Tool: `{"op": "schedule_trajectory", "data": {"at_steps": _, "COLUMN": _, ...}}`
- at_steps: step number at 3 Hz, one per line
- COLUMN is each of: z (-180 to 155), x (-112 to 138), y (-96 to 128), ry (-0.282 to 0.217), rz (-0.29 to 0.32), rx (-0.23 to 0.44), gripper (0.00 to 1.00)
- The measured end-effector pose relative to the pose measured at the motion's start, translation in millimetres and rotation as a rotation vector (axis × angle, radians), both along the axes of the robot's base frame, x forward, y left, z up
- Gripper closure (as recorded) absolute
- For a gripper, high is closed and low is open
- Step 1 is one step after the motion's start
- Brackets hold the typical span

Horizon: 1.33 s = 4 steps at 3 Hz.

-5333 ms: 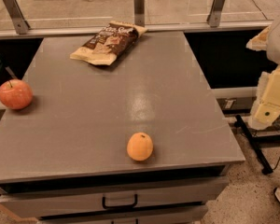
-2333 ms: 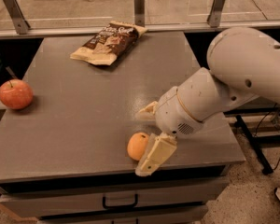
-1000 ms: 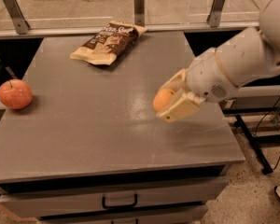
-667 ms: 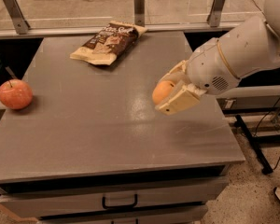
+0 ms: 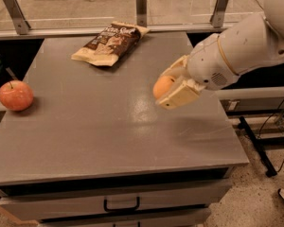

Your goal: Move orange near brown chip bag

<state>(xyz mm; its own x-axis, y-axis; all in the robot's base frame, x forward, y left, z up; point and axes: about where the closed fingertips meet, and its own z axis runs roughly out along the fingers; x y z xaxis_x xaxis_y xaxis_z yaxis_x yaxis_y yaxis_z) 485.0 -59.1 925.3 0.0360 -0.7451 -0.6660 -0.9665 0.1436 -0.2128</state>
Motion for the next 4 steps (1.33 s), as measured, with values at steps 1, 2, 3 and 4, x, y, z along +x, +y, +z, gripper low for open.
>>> {"op": "schedule_trajectory", "data": {"at_steps": 1, "z": 10, "x": 58, "y": 3, "ry": -0.111, "rz": -0.024, "rx": 0.028, "gripper": 1.00}}
{"op": "schedule_trajectory", "data": {"at_steps": 2, "z": 19, "x": 127, "y": 9, "ry": -0.203, "rz": -0.047, "rx": 0.057, "gripper": 1.00}}
{"op": "schedule_trajectory", "data": {"at_steps": 3, "z": 24, "x": 185, "y": 16, "ry": -0.253, "rz": -0.062, "rx": 0.106, "gripper": 1.00}}
{"op": "schedule_trajectory", "data": {"at_steps": 4, "z": 19, "x": 222, "y": 26, "ry": -0.270, "rz": -0.083, "rx": 0.151, "gripper": 1.00}}
